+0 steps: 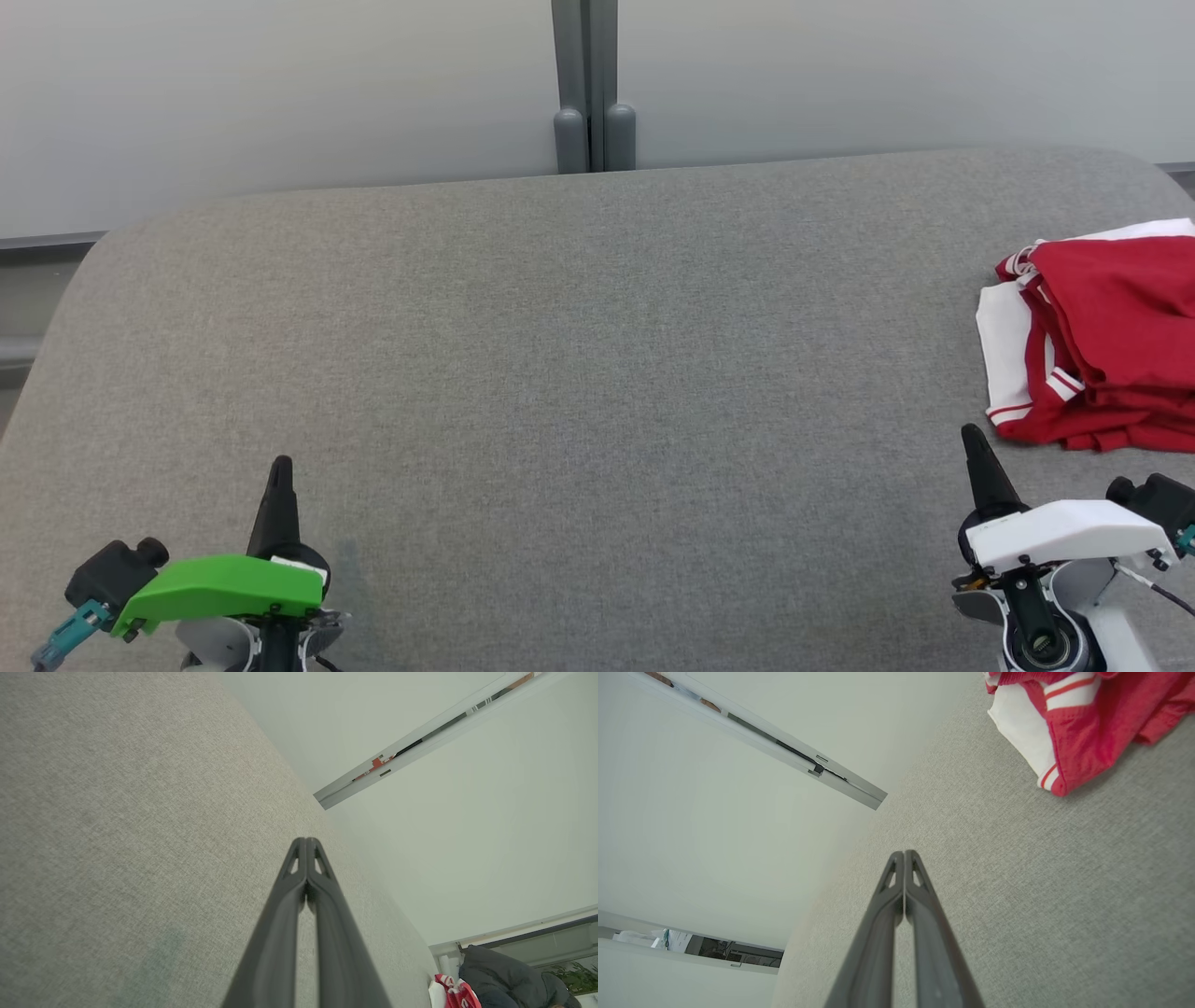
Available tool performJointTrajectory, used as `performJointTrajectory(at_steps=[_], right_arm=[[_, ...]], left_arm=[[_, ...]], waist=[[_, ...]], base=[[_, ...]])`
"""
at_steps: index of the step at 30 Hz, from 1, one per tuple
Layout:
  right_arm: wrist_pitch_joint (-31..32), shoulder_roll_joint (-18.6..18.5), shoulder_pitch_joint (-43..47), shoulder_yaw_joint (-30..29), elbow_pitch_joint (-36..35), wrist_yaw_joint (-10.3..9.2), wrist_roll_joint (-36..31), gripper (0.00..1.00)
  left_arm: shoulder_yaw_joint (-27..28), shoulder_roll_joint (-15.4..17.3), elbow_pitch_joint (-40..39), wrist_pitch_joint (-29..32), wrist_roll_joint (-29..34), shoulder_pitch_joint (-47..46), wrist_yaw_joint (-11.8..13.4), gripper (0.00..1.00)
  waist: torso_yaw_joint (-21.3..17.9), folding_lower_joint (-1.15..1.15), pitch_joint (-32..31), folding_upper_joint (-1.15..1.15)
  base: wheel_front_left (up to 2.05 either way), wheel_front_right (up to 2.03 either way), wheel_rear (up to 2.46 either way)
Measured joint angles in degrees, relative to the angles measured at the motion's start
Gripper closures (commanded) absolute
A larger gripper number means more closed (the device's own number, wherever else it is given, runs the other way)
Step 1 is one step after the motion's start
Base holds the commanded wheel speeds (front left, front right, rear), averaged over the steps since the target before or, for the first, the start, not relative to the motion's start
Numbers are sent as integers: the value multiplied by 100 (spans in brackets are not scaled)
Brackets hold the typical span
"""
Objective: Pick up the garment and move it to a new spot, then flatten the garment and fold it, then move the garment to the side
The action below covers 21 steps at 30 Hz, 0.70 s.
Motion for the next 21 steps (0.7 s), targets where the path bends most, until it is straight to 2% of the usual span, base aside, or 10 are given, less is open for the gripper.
performJointTrajectory(at_steps=[21], right_arm=[[274, 40, -2, -87, -136, 0, 1260, 100]], left_arm=[[165, 3, -209, 327, -1215, 0, -34, 100]], waist=[[-42, 0, -4, 0]], base=[[0, 0, 0]])
